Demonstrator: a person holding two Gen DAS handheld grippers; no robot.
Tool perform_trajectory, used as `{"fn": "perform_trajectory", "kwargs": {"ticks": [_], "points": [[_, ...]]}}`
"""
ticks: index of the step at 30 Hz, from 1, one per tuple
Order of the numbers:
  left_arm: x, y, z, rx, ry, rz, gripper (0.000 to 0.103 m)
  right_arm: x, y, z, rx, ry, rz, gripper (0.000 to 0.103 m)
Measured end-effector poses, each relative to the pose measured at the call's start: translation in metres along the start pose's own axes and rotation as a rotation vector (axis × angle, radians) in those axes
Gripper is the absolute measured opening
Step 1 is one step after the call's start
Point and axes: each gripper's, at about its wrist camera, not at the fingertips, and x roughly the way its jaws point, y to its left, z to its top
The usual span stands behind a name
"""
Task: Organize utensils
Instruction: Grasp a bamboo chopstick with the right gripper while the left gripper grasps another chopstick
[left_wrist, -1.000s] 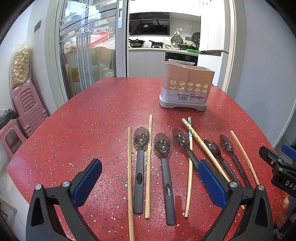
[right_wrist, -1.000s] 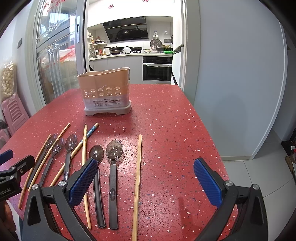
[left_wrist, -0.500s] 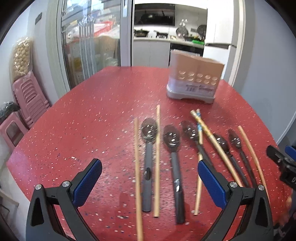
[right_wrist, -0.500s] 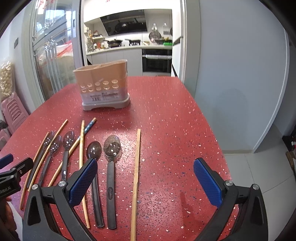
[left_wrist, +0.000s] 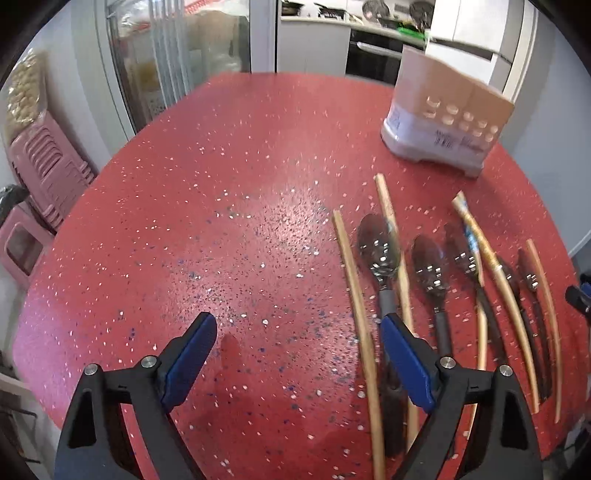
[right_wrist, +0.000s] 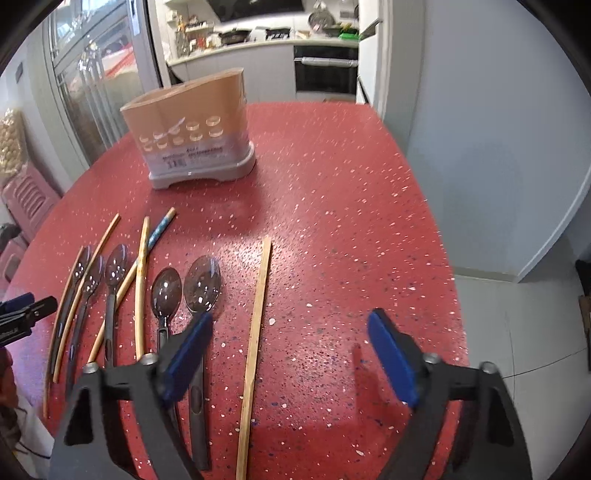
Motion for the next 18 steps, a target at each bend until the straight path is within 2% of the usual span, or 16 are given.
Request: {"fn": "perform_trajectory", "kwargs": {"ticks": [5, 12, 18], "points": [[0.011, 0.006, 0.002, -0.018, 0.035, 0.0, 0.103, 0.017, 0.001, 0.008, 0.008, 0.078, 0.048, 0.07], [0.018, 0.01, 0.013, -0.028, 0.051, 0.004, 0.103, 0.039, 0.008, 0.014, -0.021, 0.17, 0.034, 0.051], [0.022, -0.001, 0.016, 0.029, 0.073, 0.023, 0.103, 0.05, 0.027, 0.016, -0.11, 0.199, 0.001, 0.05]]}}
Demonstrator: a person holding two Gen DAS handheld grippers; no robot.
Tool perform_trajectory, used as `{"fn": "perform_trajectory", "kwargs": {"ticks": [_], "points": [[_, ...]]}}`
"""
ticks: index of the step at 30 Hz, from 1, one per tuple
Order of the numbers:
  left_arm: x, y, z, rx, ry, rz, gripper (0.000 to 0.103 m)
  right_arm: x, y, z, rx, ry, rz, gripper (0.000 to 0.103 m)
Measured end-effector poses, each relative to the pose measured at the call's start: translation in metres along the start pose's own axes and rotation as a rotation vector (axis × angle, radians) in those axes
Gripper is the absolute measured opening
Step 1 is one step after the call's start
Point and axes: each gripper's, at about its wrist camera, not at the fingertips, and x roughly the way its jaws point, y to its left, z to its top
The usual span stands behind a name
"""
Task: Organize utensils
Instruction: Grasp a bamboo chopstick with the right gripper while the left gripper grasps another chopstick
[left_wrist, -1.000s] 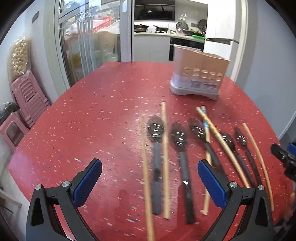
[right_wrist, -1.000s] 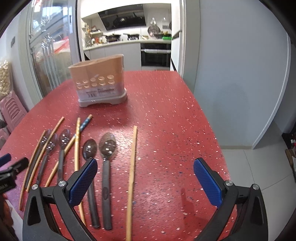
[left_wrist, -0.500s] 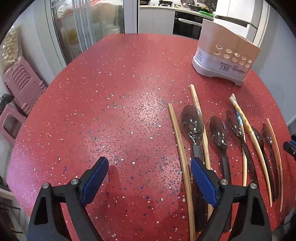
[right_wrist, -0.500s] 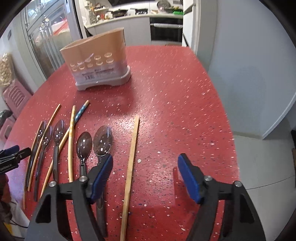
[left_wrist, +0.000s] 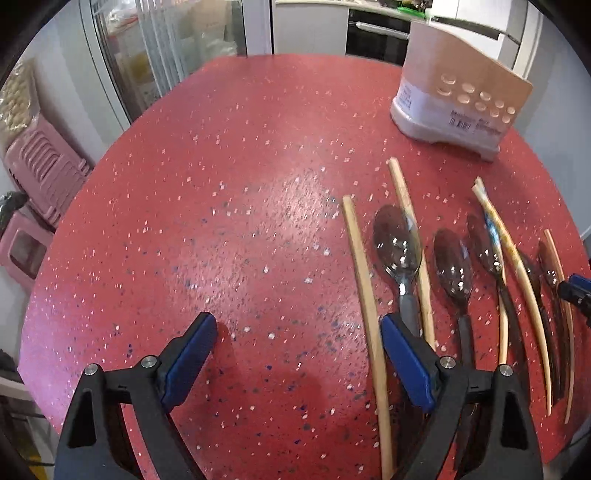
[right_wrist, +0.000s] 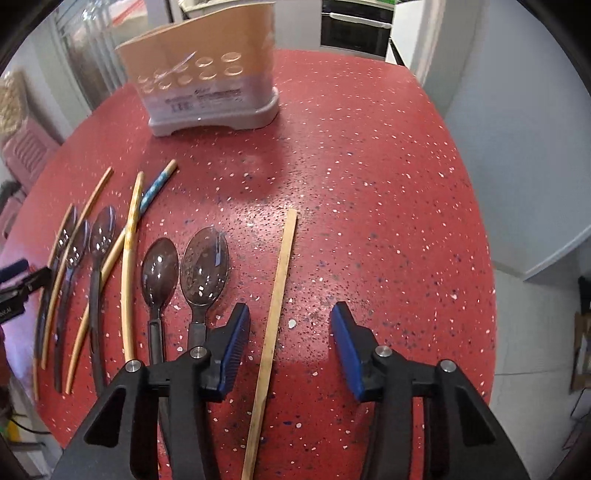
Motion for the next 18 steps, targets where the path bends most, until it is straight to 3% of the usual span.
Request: {"fn": "perform_trajectory", "kwargs": {"ticks": [13, 18], "points": [[0.002, -0.004, 0.01, 0.036, 0.043, -0.037, 0.102, 0.012, 0.001, 0.016, -0.019, 0.112, 0.01, 0.05], [0.0, -0.017, 0.016, 0.091, 0.08, -0.059, 0.08, 0.019, 0.0, 0.023, -0.034, 0.155, 0.018, 0.044]]}}
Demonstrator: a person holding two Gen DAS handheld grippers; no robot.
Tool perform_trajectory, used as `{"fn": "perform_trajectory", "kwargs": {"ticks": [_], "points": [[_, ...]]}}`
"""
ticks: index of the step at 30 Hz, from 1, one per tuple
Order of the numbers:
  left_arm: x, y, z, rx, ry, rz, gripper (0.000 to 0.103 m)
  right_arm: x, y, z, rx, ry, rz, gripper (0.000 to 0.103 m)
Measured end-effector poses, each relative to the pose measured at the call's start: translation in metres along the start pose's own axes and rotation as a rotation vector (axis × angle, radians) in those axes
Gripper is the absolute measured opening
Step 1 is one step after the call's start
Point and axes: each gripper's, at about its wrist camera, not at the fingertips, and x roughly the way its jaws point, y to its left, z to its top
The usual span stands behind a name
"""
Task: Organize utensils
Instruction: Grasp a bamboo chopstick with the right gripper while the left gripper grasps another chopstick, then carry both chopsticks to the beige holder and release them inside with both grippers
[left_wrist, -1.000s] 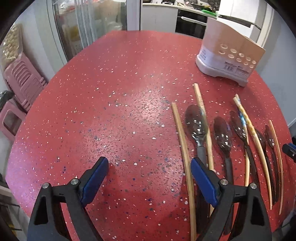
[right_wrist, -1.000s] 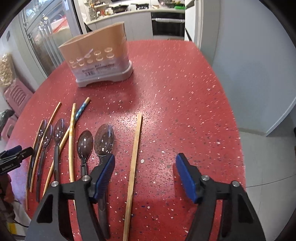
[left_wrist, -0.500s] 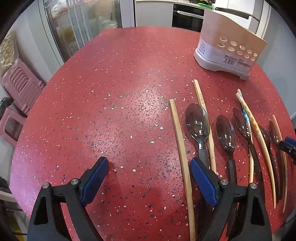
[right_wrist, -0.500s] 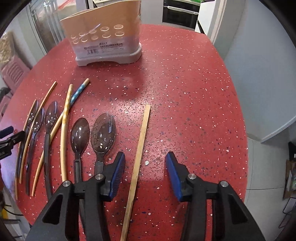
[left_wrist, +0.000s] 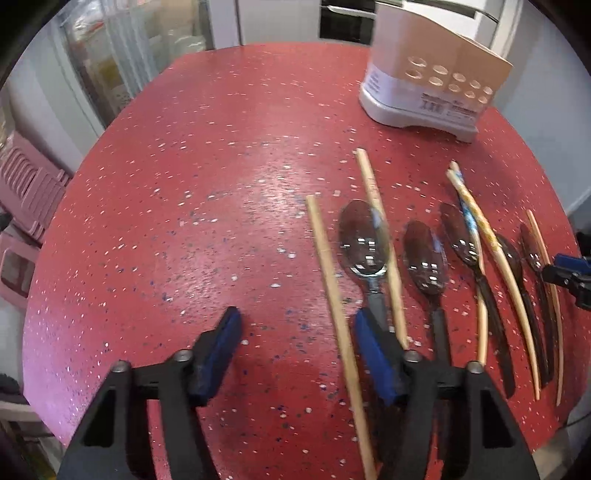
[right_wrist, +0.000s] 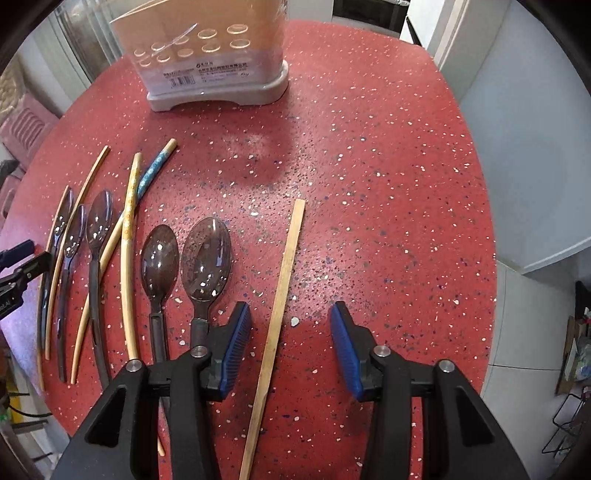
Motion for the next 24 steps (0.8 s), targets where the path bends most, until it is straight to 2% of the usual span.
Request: {"fn": "perform_trajectory", "kwargs": {"ticks": [2, 5, 10, 12, 13, 16, 19, 24], "points": [[0.001, -0.007, 0.006, 0.031, 0.022, -0.008, 0.075, -0.001, 0.0, 0.0, -0.01, 0.011, 0.006, 0.039], [0.003, -0.012, 0.016, 0.059, 0.053, -0.012, 0.075, -0.001, 0.006, 0.0, -0.027, 0.021, 0.012, 0.029], [0.008, -0.018, 0.03, 0.086, 0.103, -0.028, 0.065, 0.001, 0.01, 0.003, -0.042, 0.021, 0.018, 0.025], [0.008, -0.023, 0.035, 0.107, 0.112, -0.046, 0.044, 0.0, 0.009, 0.0, -0.045, 0.018, 0.027, 0.009], [0.009, -0.027, 0.039, 0.117, 0.118, -0.047, 0.035, 0.0, 0.008, -0.001, -0.043, 0.018, 0.03, 0.008], [0.009, -0.028, 0.043, 0.112, 0.111, -0.046, 0.033, -0.002, 0.001, -0.007, -0.033, 0.004, 0.064, 0.006], [0.003, -0.022, 0.034, 0.049, 0.08, -0.087, 0.033, -0.005, -0.011, -0.02, -0.011, -0.034, 0.133, 0.006], [-0.013, -0.015, 0.023, -0.012, -0.002, -0.139, 0.033, -0.023, -0.023, -0.028, -0.029, -0.131, 0.18, 0.006]]}}
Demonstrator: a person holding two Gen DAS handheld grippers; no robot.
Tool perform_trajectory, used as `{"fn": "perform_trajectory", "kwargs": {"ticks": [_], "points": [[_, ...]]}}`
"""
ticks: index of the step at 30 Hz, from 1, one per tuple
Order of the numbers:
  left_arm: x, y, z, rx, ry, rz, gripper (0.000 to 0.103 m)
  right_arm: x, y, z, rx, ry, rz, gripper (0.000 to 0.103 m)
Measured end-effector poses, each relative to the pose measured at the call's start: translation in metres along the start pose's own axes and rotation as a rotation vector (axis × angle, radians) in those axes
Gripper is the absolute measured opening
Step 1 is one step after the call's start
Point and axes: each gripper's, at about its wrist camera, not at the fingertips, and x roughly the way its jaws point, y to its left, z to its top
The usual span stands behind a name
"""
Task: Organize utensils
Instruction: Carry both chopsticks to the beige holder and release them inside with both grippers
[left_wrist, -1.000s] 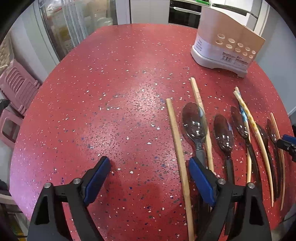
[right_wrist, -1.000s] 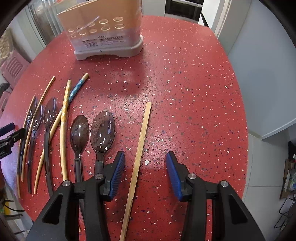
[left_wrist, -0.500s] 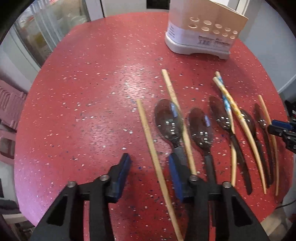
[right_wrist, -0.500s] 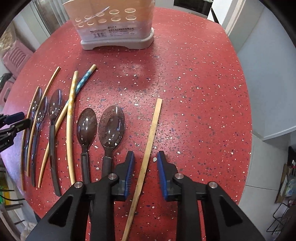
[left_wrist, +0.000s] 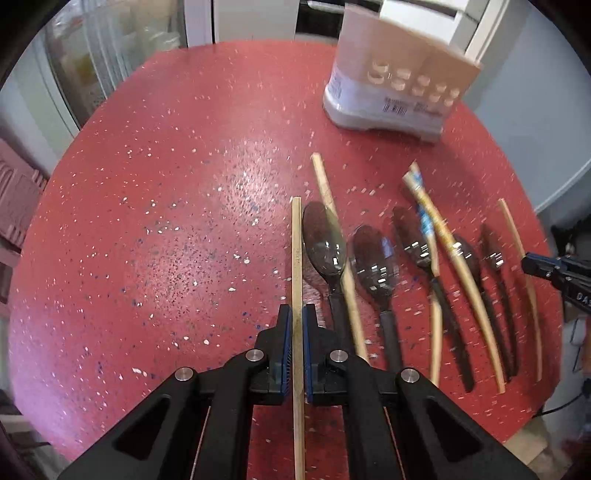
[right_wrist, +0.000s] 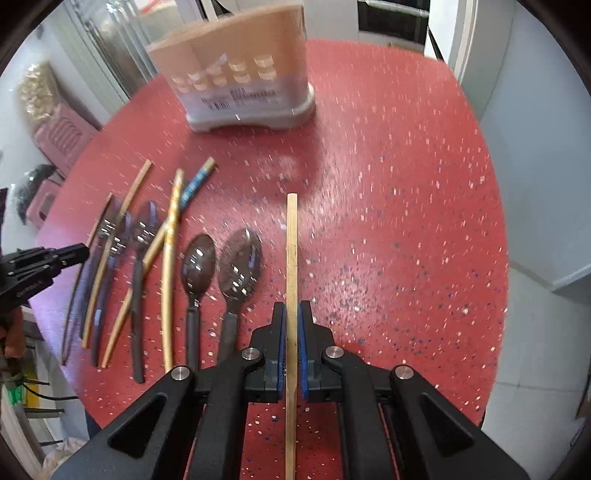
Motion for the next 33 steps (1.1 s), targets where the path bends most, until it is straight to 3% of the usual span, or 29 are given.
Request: {"fn": "perform_trajectory", "kwargs": {"ticks": [14, 20, 33], "points": [[-0.081, -0.011, 0.001, -0.074, -0.231, -0.125, 0.033, -0.068, -0.003, 0.023, 0.024, -0.159, 0.156, 0.006], [-0.121, -0.019, 0.036, -0.065, -0.35, -0.169, 0.033, -0.093, -0.006, 0.051, 0.041, -0.22, 0.211, 0.006], [-0.189, -0.036, 0.132, -0.036, -0.534, -0.197, 0.033, -0.124, 0.0, 0.14, 0.001, -0.331, 0.199, 0.006]]}}
